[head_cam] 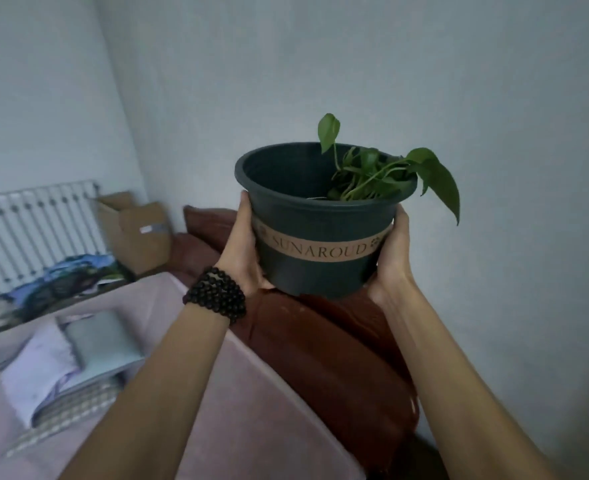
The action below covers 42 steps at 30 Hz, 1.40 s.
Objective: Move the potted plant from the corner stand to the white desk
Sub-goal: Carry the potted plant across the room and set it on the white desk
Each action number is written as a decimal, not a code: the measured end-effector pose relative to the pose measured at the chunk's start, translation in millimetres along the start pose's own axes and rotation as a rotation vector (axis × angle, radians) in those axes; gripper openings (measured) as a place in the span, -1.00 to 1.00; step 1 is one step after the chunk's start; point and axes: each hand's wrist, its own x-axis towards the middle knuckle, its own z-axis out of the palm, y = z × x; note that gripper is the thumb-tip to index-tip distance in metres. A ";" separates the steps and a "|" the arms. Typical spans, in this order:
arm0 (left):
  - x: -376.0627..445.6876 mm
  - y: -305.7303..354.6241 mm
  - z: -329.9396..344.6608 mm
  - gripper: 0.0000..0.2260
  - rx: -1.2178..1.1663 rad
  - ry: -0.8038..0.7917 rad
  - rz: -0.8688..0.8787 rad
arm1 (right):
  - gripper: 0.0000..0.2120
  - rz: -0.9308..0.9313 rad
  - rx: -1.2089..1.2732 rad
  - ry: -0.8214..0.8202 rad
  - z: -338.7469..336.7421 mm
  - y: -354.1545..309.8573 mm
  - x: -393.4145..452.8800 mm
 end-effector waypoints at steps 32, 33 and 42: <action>-794.8 -55.3 -261.3 -0.17 -0.289 1.525 0.523 | -0.30 0.760 -0.100 -1.528 417.5 189.2 -653.3; -813.3 -57.3 -264.8 -0.19 -0.287 1.525 0.536 | -0.29 0.772 -0.102 -1.542 423.7 191.2 -674.6; -978.7 -76.0 -325.9 -0.24 -0.364 1.832 0.598 | -0.28 0.869 -0.131 -1.679 505.6 230.9 -873.4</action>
